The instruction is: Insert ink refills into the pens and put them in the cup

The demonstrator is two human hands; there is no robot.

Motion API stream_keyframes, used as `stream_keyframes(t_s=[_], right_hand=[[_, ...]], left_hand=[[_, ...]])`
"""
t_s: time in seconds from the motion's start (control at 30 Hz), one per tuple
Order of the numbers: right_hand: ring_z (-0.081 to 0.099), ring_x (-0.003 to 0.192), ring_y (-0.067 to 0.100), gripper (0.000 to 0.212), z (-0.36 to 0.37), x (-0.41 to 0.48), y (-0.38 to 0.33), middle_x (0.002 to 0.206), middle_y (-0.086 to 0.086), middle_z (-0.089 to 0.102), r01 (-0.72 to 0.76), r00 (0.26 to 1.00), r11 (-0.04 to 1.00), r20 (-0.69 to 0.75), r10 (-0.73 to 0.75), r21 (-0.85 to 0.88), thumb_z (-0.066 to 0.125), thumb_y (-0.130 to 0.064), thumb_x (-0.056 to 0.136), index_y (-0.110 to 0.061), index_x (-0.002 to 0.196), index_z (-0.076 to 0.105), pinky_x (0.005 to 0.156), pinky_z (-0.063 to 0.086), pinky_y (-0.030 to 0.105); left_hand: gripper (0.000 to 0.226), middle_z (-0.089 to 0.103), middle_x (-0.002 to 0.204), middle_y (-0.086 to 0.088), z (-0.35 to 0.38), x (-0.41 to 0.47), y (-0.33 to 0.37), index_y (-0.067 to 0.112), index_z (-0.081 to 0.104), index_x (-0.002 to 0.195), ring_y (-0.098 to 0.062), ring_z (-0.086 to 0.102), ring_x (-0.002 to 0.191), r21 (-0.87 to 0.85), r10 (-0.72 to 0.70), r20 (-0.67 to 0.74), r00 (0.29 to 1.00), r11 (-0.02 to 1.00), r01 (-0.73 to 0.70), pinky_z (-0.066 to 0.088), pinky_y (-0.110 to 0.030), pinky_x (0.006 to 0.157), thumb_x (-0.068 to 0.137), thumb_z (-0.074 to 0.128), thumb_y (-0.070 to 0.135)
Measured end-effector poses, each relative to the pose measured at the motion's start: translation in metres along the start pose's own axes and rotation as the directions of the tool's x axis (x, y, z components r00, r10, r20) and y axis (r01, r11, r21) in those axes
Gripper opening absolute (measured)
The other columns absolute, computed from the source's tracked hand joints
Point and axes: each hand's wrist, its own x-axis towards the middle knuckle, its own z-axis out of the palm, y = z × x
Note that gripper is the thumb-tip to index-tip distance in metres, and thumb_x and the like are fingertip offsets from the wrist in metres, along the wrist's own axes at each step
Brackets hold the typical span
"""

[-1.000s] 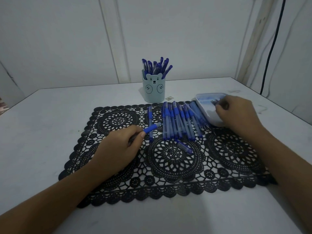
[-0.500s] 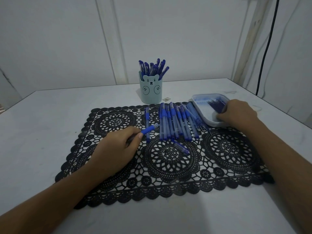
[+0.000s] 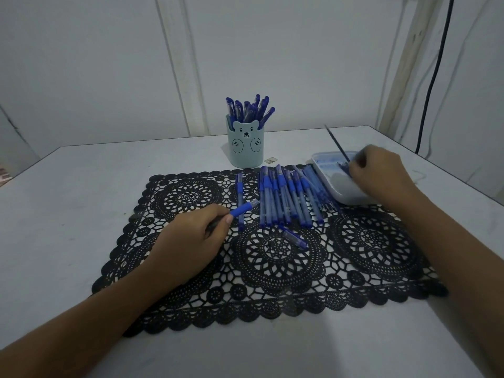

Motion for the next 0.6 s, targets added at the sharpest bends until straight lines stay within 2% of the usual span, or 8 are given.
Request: stream_keyframes(t_s=[0.1, 0.17, 0.23, 0.27, 0.33, 0.47, 0.6], right_hand=[[0.054, 0.075, 0.012, 0.022, -0.013, -0.014, -0.026, 0.089, 0.002, 0.063, 0.05, 0.997, 0.942, 0.034, -0.065, 0.332, 0.055, -0.016, 0.089, -0.011, 0.11, 0.059, 0.068, 0.038, 0.021], [0.056, 0.064, 0.008, 0.023, -0.016, -0.03, -0.04, 0.08, 0.0, 0.064, -0.045, 0.98, 0.757, 0.176, -0.093, 0.652, 0.055, -0.011, 0.089, -0.01, 0.112, 0.06, 0.06, 0.046, 0.017], [0.059, 0.063, 0.008, 0.018, -0.014, -0.046, -0.049, 0.077, 0.002, 0.065, -0.186, 0.937, 0.527, 0.311, -0.158, 0.829, 0.052, -0.004, 0.089, -0.008, 0.103, 0.063, 0.058, 0.05, 0.016], [0.061, 0.063, 0.009, 0.016, -0.012, -0.053, -0.052, 0.077, 0.002, 0.066, -0.236, 0.917, 0.441, 0.348, -0.193, 0.866, 0.051, -0.003, 0.088, -0.008, 0.097, 0.063, 0.058, 0.051, 0.017], [0.065, 0.066, 0.011, 0.013, -0.007, -0.063, -0.058, 0.077, 0.001, 0.07, -0.291, 0.894, 0.344, 0.382, -0.234, 0.893, 0.051, -0.003, 0.087, -0.009, 0.092, 0.061, 0.059, 0.054, 0.02], [0.069, 0.076, 0.015, 0.011, 0.0, -0.075, -0.067, 0.081, 0.003, 0.073, -0.349, 0.884, 0.264, 0.409, -0.225, 0.899, 0.05, -0.003, 0.088, -0.009, 0.093, 0.059, 0.066, 0.057, 0.024], [0.07, 0.074, 0.019, 0.012, 0.005, -0.081, -0.072, 0.08, 0.009, 0.072, -0.411, 0.875, 0.149, 0.435, -0.211, 0.899, 0.048, -0.001, 0.089, -0.01, 0.091, 0.056, 0.068, 0.058, 0.027]], left_hand=[[0.038, 0.049, 0.053, 0.011, 0.0, 0.0, 0.0, 0.02, 0.064, 0.093, -0.008, 0.047, 0.051, -0.021, 0.021, -0.002, 1.0, 1.0, -0.021, 0.035, -0.017, 0.042, 0.085, 0.036, 0.044], [0.035, 0.049, 0.054, 0.012, 0.0, 0.0, 0.001, 0.02, 0.064, 0.093, -0.007, 0.047, 0.051, -0.028, 0.038, 0.0, 0.999, 0.999, -0.038, 0.034, -0.015, 0.043, 0.086, 0.037, 0.042], [0.034, 0.048, 0.054, 0.013, -0.001, -0.001, 0.001, 0.019, 0.064, 0.094, -0.003, 0.046, 0.05, -0.034, 0.056, 0.002, 0.998, 0.998, -0.055, 0.033, -0.012, 0.043, 0.087, 0.039, 0.04], [0.034, 0.048, 0.054, 0.014, -0.001, -0.001, 0.002, 0.019, 0.064, 0.094, -0.002, 0.046, 0.05, -0.038, 0.059, 0.003, 0.998, 0.998, -0.059, 0.033, -0.011, 0.044, 0.087, 0.039, 0.04], [0.033, 0.048, 0.055, 0.014, -0.002, -0.001, 0.002, 0.018, 0.064, 0.094, -0.002, 0.046, 0.051, -0.041, 0.069, 0.002, 0.998, 0.997, -0.069, 0.032, -0.01, 0.044, 0.088, 0.039, 0.039], [0.032, 0.051, 0.056, 0.011, -0.001, -0.001, 0.001, 0.02, 0.063, 0.096, -0.006, 0.048, 0.054, -0.033, 0.071, 0.005, 0.997, 0.997, -0.071, 0.035, -0.013, 0.044, 0.089, 0.038, 0.039], [0.03, 0.053, 0.058, 0.011, -0.001, -0.001, 0.001, 0.021, 0.062, 0.096, -0.007, 0.049, 0.056, -0.039, 0.076, 0.005, 0.997, 0.996, -0.075, 0.037, -0.016, 0.045, 0.089, 0.039, 0.038]])
